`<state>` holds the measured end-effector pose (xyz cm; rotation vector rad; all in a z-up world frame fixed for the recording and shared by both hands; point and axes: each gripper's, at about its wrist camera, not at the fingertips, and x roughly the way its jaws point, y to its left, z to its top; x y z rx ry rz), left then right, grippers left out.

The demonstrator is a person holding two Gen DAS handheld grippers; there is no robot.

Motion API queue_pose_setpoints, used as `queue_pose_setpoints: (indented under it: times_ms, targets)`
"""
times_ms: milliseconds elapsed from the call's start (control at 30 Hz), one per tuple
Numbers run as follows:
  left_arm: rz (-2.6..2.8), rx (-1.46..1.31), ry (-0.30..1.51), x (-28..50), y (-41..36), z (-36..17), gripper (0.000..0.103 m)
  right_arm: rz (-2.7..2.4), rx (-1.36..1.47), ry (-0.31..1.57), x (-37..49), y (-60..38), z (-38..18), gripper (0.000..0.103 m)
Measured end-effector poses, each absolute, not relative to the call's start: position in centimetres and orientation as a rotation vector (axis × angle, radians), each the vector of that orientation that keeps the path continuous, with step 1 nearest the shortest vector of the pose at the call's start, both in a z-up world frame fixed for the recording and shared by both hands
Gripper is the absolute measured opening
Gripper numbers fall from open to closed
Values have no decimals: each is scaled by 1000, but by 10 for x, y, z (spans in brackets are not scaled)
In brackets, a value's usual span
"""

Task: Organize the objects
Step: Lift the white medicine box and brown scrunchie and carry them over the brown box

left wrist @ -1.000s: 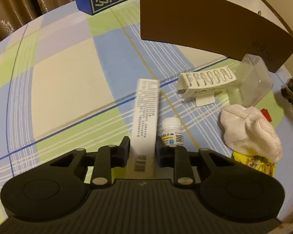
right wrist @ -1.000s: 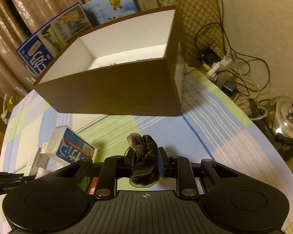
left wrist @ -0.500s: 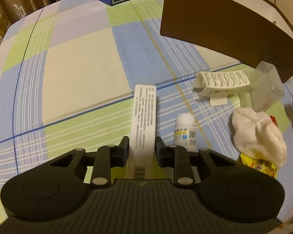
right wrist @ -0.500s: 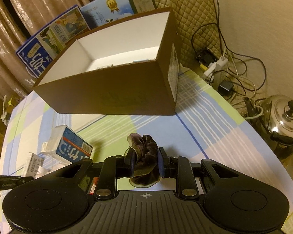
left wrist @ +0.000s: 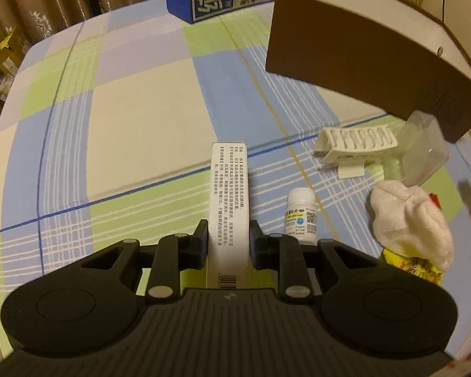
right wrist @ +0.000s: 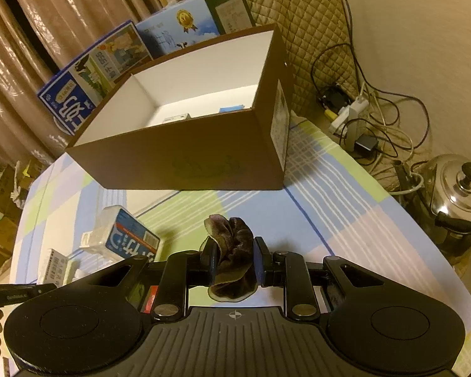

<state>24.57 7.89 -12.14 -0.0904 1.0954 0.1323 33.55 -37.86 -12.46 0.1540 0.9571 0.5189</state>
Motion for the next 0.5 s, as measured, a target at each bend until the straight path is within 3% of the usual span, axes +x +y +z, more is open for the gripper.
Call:
queue_pose_setpoints:
  times_ms: [500]
  targets:
    - [87,-72,953,257,62,-54,21,596,142,878,332,-381,-92,20]
